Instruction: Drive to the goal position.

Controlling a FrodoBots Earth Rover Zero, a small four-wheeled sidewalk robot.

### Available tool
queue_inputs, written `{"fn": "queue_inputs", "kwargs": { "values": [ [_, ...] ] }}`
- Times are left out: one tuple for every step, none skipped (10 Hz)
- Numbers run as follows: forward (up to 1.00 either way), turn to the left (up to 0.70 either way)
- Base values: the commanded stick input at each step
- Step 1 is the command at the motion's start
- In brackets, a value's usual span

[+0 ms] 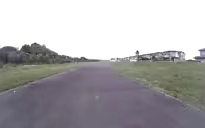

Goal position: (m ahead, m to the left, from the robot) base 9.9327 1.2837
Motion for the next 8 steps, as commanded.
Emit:
{"fn": "queue_inputs", "kwargs": {
  "values": [
    [0.70,0.00],
    [0.70,0.00],
    [0.70,0.00],
    [0.70,0.00],
    [0.70,0.00],
    [0.70,0.00],
    [0.70,0.00],
    [0.70,0.00]
  ]
}}
